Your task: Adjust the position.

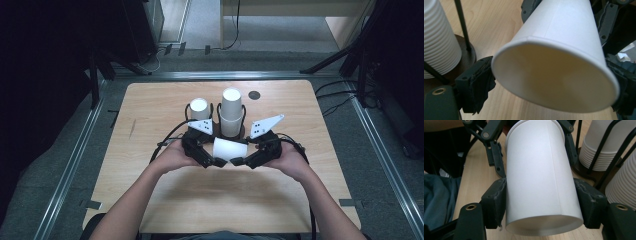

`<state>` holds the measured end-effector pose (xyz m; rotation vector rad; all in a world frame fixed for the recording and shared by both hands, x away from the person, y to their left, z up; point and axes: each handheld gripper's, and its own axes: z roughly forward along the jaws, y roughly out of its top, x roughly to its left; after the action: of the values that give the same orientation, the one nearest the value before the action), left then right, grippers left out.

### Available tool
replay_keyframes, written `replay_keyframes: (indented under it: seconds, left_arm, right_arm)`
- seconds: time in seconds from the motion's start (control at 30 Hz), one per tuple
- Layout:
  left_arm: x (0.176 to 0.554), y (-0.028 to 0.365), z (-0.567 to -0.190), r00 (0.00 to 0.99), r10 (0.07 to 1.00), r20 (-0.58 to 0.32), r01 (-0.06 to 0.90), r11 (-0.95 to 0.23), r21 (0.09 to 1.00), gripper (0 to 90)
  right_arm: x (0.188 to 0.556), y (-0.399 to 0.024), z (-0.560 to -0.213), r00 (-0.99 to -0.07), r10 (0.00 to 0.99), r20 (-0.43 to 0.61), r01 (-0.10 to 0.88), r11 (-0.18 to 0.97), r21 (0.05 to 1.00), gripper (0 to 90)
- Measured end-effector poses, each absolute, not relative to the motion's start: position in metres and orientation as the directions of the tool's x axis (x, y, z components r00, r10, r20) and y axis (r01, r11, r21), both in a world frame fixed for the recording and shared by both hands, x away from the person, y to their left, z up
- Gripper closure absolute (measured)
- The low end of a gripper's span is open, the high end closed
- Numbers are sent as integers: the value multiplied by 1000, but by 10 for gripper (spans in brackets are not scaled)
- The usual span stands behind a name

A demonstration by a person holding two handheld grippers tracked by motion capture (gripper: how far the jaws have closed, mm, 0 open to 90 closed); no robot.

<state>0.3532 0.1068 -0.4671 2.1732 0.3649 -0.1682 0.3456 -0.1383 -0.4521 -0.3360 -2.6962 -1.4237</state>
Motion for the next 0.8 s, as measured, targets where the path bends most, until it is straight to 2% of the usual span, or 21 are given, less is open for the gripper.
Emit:
replay_keyframes:
  seconds: [0.07,0.23,0.47,0.67,0.8]
  left_arm:
    - [353,108,-467,946,192,-263,325,-542,775,93]
    - [353,113,-465,944,155,-291,329,-506,798,172]
    - [352,115,-465,948,124,-294,314,-523,792,236]
    - [352,115,-465,947,119,-298,313,-547,776,248]
    - [353,116,-465,949,131,-285,309,-555,772,248]
  right_arm:
    - [346,-139,-451,-972,147,181,232,535,812,327]
    - [347,-141,-450,-969,138,203,245,519,819,327]
    - [347,-140,-451,-969,117,218,247,525,815,338]
    - [346,-139,-454,-967,116,226,252,537,805,333]
    - [347,-138,-454,-963,128,235,267,544,796,297]
